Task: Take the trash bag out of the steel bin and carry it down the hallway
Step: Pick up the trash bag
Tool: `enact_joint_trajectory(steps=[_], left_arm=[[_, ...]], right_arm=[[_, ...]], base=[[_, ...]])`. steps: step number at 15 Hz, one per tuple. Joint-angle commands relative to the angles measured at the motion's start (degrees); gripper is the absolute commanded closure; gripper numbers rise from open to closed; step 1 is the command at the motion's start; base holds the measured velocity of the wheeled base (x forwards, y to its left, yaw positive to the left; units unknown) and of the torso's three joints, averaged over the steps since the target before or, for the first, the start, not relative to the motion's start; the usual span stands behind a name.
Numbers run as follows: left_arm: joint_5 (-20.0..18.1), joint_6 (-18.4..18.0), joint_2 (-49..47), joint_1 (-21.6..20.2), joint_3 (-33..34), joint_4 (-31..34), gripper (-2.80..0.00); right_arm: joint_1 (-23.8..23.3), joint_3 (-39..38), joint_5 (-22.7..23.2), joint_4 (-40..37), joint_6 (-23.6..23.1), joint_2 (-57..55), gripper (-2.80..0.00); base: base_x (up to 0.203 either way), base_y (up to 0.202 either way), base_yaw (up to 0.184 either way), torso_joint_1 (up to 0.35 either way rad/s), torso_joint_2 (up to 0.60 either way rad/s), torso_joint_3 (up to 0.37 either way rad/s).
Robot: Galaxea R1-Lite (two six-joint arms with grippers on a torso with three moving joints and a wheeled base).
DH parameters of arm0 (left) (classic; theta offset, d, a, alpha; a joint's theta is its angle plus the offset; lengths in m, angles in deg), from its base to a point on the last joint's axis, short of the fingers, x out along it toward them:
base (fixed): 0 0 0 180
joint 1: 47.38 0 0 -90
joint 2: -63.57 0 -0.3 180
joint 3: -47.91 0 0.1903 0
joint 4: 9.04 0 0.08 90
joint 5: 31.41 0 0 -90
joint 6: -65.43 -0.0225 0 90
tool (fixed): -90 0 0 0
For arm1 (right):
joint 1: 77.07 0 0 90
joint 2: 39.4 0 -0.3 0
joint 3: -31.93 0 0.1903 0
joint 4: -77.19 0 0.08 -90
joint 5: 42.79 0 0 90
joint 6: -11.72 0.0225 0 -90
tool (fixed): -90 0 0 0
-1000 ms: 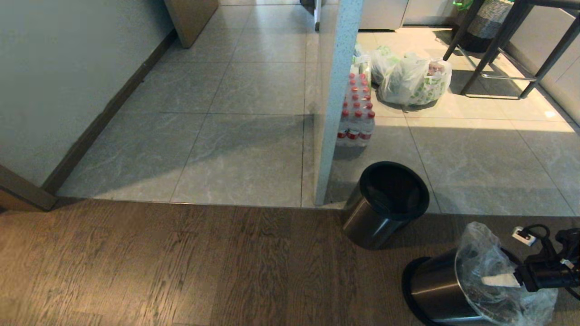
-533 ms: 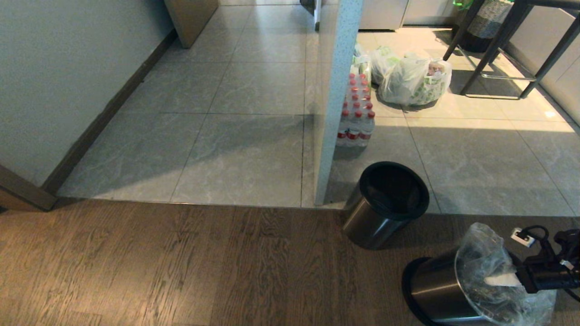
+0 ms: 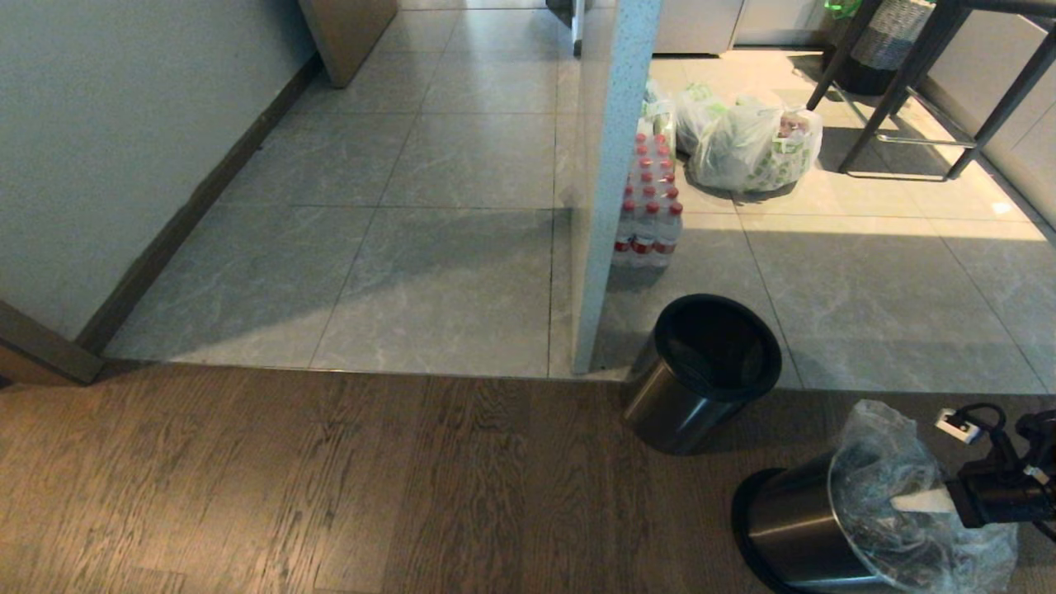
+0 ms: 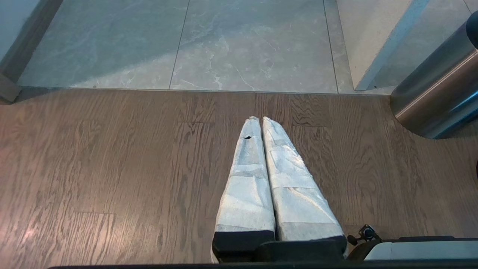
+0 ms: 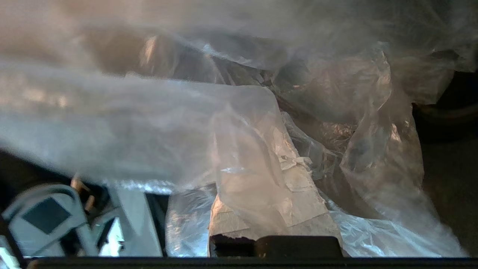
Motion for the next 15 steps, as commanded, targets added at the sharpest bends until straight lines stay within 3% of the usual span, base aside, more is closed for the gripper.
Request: enact_joint_trajectory(steps=[1,6,15], left_arm=[[0.01,0.02,-0.07,-0.02,0.09,-0.03,0.0],[0.01,0.02,-0.07,-0.02,0.18,-0.03,0.0],[0.01,0.02,-0.07,-0.02,0.18,-0.03,0.0]], right_arm=[[0.03,-0.61,0.23,-0.68,2.68,5.45,0.0],[-0.25,-7.51,0.2,-1.03,12.02,21.04,0.0],[-3.11,-19.89,0.23,-3.57,17.72,51.31,0.0]], base=[[0.0,0.0,0.0,0.0,0.0,0.0],[0.0,0.0,0.0,0.0,0.0,0.0],[0.0,0.0,0.0,0.0,0.0,0.0]])
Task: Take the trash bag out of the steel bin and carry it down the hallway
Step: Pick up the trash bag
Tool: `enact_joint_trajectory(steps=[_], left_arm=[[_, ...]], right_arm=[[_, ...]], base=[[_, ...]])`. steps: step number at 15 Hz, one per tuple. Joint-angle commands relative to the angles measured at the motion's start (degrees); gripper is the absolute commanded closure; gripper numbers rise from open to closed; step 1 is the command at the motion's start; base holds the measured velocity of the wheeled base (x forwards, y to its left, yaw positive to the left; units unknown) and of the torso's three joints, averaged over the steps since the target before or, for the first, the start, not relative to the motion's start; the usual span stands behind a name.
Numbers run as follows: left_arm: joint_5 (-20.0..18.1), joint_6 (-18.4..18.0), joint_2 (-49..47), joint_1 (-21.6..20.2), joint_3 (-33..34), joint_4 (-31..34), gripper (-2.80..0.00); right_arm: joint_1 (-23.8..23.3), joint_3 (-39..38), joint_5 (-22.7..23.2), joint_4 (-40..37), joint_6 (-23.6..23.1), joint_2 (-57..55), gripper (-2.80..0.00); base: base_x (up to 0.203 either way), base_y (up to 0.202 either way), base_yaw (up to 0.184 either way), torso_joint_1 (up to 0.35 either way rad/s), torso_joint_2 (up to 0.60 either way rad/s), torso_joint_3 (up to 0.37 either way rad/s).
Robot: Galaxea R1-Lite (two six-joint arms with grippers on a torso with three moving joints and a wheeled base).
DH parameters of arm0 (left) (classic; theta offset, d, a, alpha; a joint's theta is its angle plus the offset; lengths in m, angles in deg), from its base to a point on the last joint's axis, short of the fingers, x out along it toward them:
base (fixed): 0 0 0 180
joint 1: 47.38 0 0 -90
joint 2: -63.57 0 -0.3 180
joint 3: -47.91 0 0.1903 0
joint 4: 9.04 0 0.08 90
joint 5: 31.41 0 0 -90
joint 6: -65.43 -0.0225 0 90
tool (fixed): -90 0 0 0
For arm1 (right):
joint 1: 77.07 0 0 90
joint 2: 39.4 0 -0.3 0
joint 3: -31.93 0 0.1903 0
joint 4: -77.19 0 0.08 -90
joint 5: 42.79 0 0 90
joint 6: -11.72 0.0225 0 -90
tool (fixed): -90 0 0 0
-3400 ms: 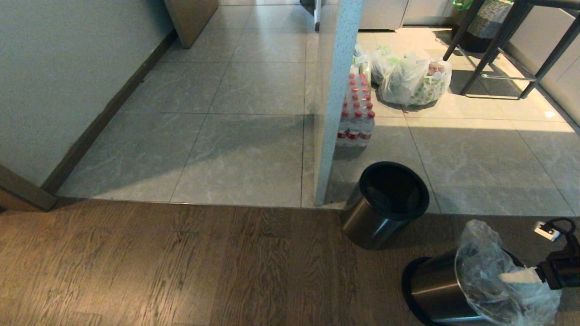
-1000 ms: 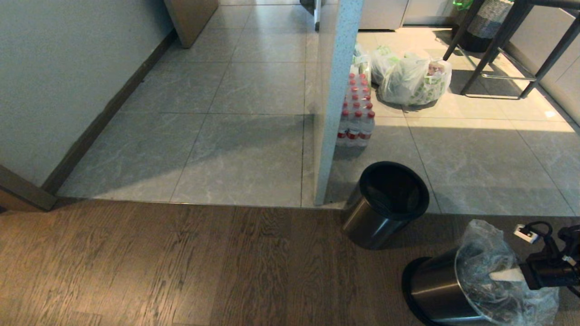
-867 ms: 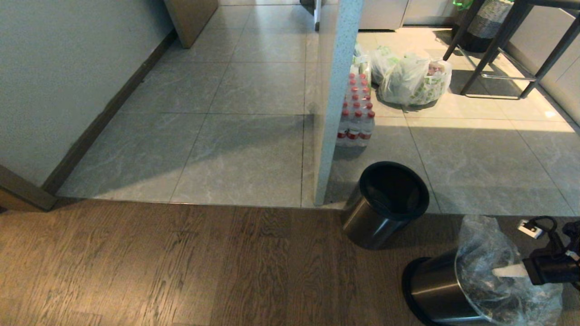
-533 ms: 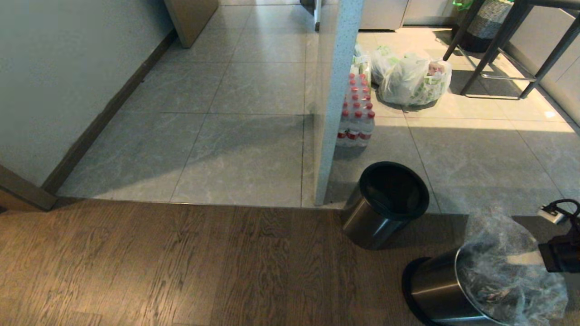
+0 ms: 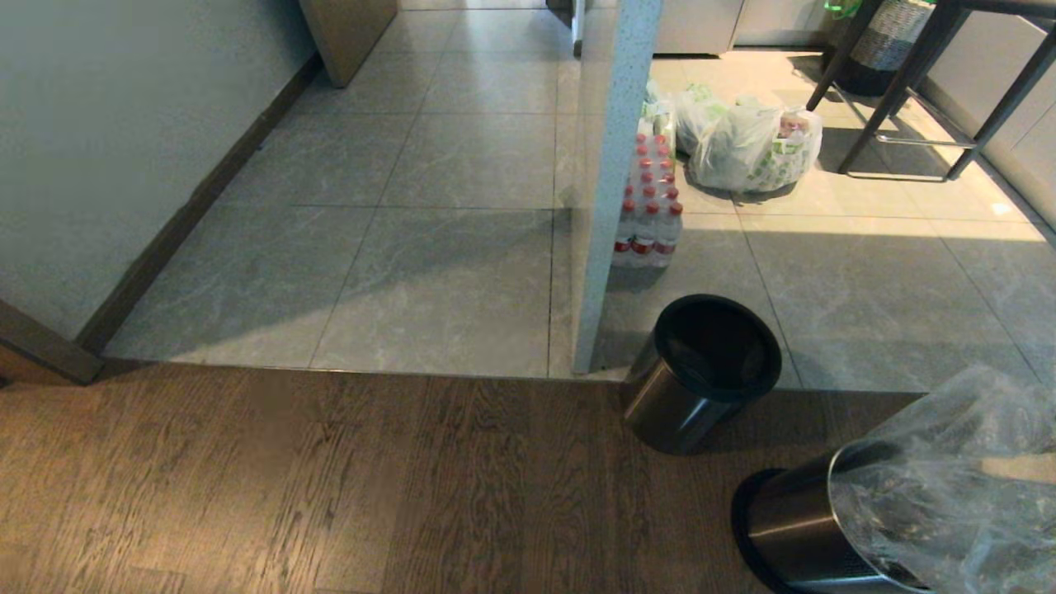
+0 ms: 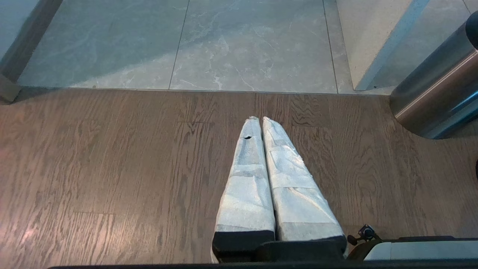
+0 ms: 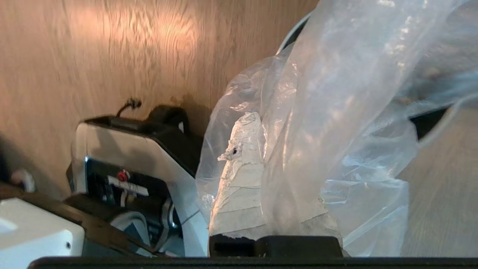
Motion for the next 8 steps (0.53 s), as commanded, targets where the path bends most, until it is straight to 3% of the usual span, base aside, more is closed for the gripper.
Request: enact_joint_trajectory(steps=[1,4,6,8], left_arm=[[0.0,0.02,-0.07,-0.02,0.1,0.0,0.0],[0.0,0.02,-0.07,-0.02,0.11,0.0,0.0],[0.0,0.02,-0.07,-0.02,0.18,0.0,0.0],[0.0,0.02,-0.07,-0.02,0.18,0.0,0.0]], right_arm=[[-1.23,-1.93,0.26,-0.17,0.56,11.15,0.0],[-3.13,-2.64,0.17,-0.52,3.35,19.37,0.0],[-2.04,-2.49,0.13,-0.4,11.12,24.81,0.0],[1.15,-2.26,0.1,-0.23,15.71,30.06,0.0]], base=[[0.0,0.0,0.0,0.0,0.0,0.0],[0.0,0.0,0.0,0.0,0.0,0.0],[0.0,0.0,0.0,0.0,0.0,0.0],[0.0,0.0,0.0,0.0,0.0,0.0]])
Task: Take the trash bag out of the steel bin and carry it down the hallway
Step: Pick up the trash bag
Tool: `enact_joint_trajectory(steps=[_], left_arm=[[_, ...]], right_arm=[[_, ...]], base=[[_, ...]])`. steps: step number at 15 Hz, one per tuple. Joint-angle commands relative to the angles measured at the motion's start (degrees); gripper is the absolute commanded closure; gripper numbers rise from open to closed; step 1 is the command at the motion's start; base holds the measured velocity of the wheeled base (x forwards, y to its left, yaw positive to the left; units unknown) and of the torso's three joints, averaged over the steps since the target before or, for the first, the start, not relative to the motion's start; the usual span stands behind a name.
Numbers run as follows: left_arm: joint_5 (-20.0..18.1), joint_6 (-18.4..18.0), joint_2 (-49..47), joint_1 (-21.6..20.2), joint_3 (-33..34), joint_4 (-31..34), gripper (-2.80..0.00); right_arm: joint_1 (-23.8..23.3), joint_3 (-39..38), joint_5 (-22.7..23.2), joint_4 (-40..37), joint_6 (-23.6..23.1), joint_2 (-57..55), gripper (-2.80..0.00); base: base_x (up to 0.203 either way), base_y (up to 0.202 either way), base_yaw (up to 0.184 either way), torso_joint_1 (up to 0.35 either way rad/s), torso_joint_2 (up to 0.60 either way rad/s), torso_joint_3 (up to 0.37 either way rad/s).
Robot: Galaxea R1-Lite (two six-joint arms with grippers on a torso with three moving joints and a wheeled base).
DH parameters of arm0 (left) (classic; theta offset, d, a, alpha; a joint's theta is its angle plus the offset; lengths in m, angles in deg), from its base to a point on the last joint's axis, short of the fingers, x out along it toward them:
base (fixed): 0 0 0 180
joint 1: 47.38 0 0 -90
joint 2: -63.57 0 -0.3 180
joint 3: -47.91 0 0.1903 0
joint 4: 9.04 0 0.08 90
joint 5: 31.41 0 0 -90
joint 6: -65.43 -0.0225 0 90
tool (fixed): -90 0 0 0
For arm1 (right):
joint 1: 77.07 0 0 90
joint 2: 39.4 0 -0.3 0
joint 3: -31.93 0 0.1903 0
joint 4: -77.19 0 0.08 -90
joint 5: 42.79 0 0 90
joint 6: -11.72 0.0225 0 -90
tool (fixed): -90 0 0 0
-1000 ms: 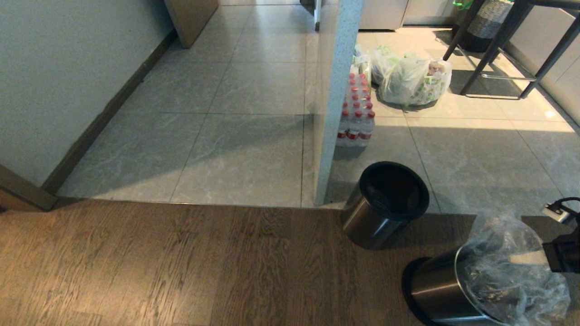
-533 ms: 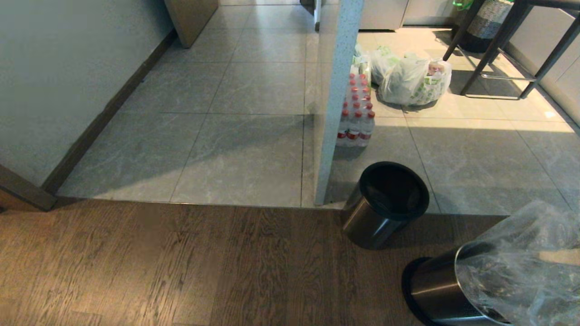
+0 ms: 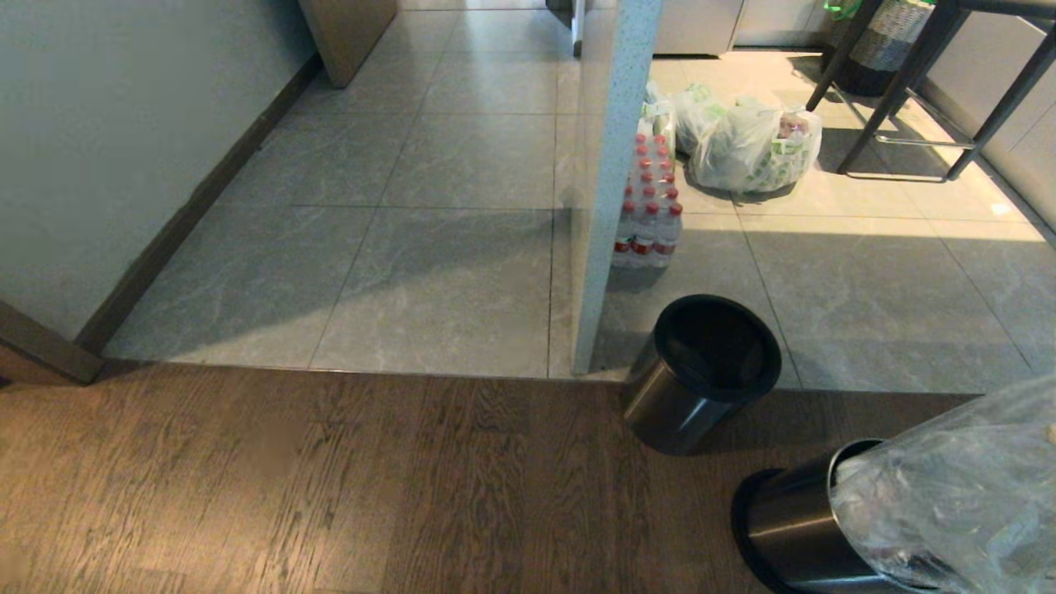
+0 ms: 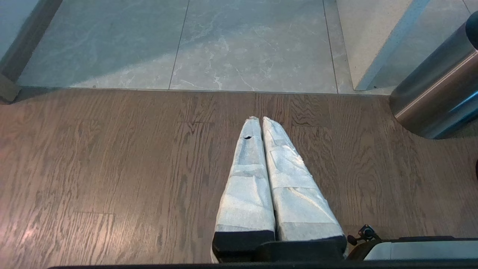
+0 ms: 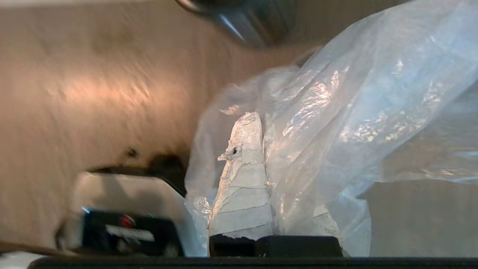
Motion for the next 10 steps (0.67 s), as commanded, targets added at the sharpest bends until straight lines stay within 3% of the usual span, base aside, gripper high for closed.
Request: enact_joint_trajectory(steps=[1,3,6,10], left_arm=[[0.01,0.02,-0.07,-0.04,0.18,0.02,0.0],[0.01,0.02,-0.07,-0.04,0.18,0.02,0.0],[0.01,0.02,-0.07,-0.04,0.18,0.02,0.0],[0.01,0.02,-0.07,-0.04,0.18,0.02,0.0]], right_arm=[[2.59,-0.02,0.17,0.04,3.69,9.41,0.0],[5.05,-0.28,-1.53,0.42,9.55,15.4,0.0],[11.55,-3.88,-7.99,4.24,19.8,23.88,0.0],[21.42,-10.7,-20.1,7.01,27.41,35.61,0.0]], base=[[0.0,0.0,0.0,0.0,0.0,0.0],[0.0,0.0,0.0,0.0,0.0,0.0],[0.0,0.0,0.0,0.0,0.0,0.0],[0.0,0.0,0.0,0.0,0.0,0.0]])
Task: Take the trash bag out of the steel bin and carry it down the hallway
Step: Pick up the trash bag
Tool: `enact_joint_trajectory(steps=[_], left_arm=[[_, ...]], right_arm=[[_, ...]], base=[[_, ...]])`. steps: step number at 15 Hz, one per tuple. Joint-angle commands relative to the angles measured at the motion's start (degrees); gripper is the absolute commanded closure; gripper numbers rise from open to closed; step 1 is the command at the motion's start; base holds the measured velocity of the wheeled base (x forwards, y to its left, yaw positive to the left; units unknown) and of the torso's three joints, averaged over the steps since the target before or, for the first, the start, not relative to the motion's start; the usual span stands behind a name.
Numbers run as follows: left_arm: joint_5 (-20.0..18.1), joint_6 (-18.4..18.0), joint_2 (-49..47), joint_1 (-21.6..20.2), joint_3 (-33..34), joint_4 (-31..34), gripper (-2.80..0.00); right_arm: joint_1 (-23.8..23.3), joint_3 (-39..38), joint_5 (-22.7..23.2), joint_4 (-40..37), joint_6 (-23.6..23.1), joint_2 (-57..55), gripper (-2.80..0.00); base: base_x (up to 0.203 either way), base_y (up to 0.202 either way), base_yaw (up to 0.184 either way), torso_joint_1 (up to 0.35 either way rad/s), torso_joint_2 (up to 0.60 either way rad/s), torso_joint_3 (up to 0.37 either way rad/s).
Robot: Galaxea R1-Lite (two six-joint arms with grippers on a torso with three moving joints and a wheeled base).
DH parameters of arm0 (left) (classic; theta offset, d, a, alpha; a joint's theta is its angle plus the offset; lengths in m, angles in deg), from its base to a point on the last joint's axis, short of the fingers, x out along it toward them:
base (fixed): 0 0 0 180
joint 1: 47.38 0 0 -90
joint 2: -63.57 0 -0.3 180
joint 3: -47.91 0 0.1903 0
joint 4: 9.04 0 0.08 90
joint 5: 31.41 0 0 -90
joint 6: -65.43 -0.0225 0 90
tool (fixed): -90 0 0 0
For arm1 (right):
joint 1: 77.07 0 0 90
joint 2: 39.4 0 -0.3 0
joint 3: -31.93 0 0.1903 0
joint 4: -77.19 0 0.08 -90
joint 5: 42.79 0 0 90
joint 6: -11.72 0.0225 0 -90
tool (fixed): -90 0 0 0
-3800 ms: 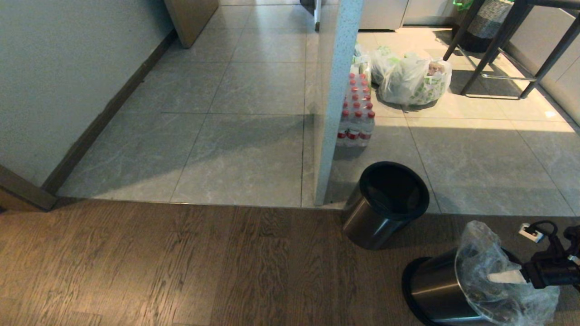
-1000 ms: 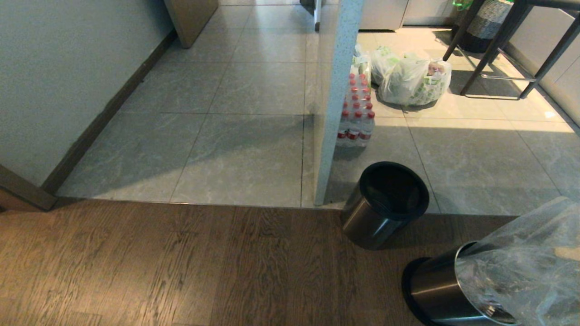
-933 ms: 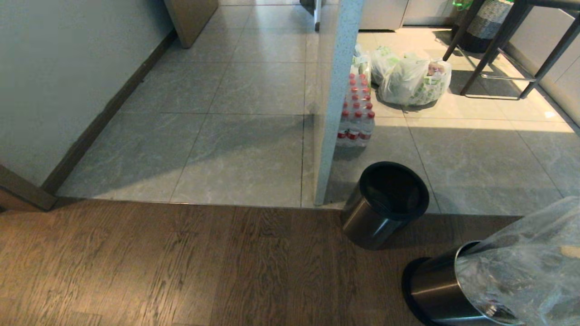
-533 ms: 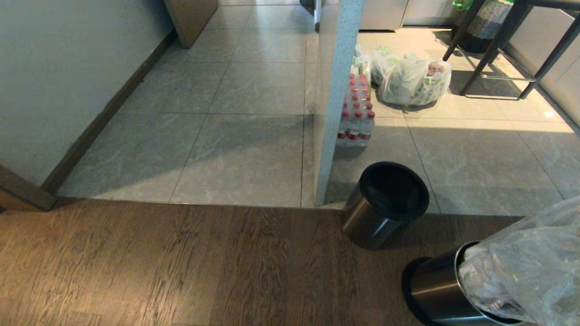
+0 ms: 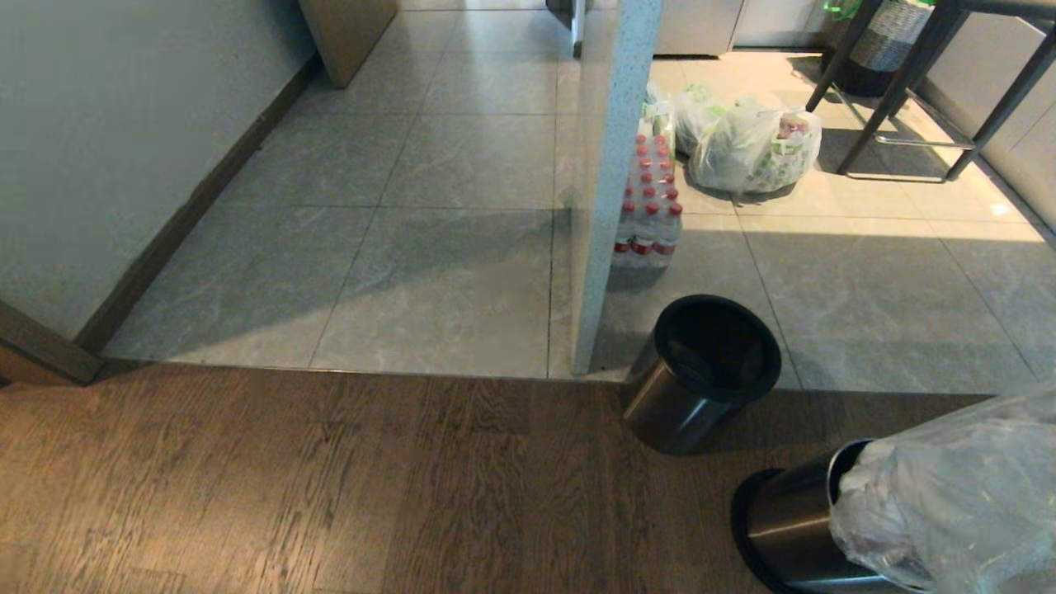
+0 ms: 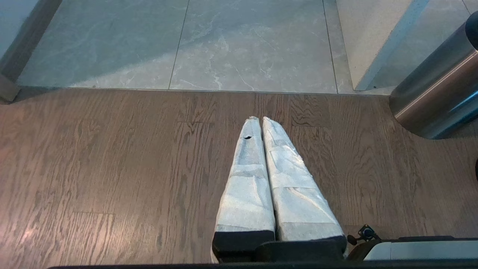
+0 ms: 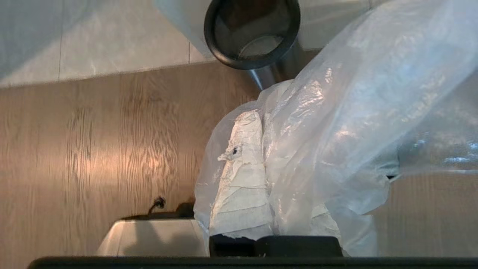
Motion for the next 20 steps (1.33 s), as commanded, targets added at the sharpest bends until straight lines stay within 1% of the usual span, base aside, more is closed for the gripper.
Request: enact_joint_trajectory(steps=[1,2,3,5,6,7,9,10,11,13,15,16,17,18,20], left_arm=[[0.01,0.02,-0.07,-0.02,0.18,-0.01,0.0],[0.01,0.02,-0.07,-0.02,0.18,-0.01,0.0],[0.01,0.06,-0.07,-0.02,0.18,-0.01,0.0],[0.01,0.02,-0.07,-0.02,0.18,-0.01,0.0],[0.01,0.02,-0.07,-0.02,0.18,-0.01,0.0],[0.01,0.02,-0.07,-0.02,0.18,-0.01,0.0],[0.01,0.02,-0.07,-0.02,0.18,-0.01,0.0],[0.01,0.02,-0.07,-0.02,0.18,-0.01,0.0],[0.01,0.02,-0.07,-0.02,0.18,-0.01,0.0],[0.01,0.02,-0.07,-0.02,0.18,-0.01,0.0],[0.01,0.02,-0.07,-0.02,0.18,-0.01,0.0],[0.01,0.02,-0.07,-0.02,0.18,-0.01,0.0],[0.01,0.02,-0.07,-0.02,0.18,-0.01,0.0],[0.01,0.02,-0.07,-0.02,0.18,-0.01,0.0],[0.01,0.02,-0.07,-0.02,0.18,-0.01,0.0]], right_arm=[[4.58,-3.81,-7.16,0.34,1.75,9.4,0.0],[5.56,-6.37,-9.03,0.45,1.82,11.9,0.0],[6.8,-9.11,-9.9,0.46,1.54,15.16,0.0],[10.41,-14.11,-11.09,-0.17,-0.52,21.93,0.0],[12.14,-15.74,-13.13,-0.96,-1.71,23.22,0.0],[15.48,-16.66,-14.91,-2.22,-2.72,22.9,0.0],[19.14,-20.79,-17.96,-2.23,-3.83,22.34,0.0],[19.65,-22.66,-19.44,-1.59,-3.87,23.35,0.0],[20.19,-26.39,-20.45,0.44,-4.17,24.52,0.0],[21.09,-30.03,-21.99,9.62,-4.79,26.96,0.0],[21.5,-33.62,-27.1,18.63,-4.99,28.15,0.0],[21.82,-34.68,-27.98,19.4,-5.74,29.71,0.0],[22.07,-34.49,-28.29,18.67,-5.56,30.44,0.0],[22.13,-34.45,-28.29,18.22,-4.78,30.79,0.0],[22.35,-34.39,-27.56,16.14,-4.55,36.07,0.0]], base=[[0.0,0.0,0.0,0.0,0.0,0.0],[0.0,0.0,0.0,0.0,0.0,0.0],[0.0,0.0,0.0,0.0,0.0,0.0],[0.0,0.0,0.0,0.0,0.0,0.0],[0.0,0.0,0.0,0.0,0.0,0.0],[0.0,0.0,0.0,0.0,0.0,0.0],[0.0,0.0,0.0,0.0,0.0,0.0],[0.0,0.0,0.0,0.0,0.0,0.0],[0.0,0.0,0.0,0.0,0.0,0.0],[0.0,0.0,0.0,0.0,0.0,0.0],[0.0,0.0,0.0,0.0,0.0,0.0],[0.0,0.0,0.0,0.0,0.0,0.0],[0.0,0.0,0.0,0.0,0.0,0.0],[0.0,0.0,0.0,0.0,0.0,0.0],[0.0,0.0,0.0,0.0,0.0,0.0]])
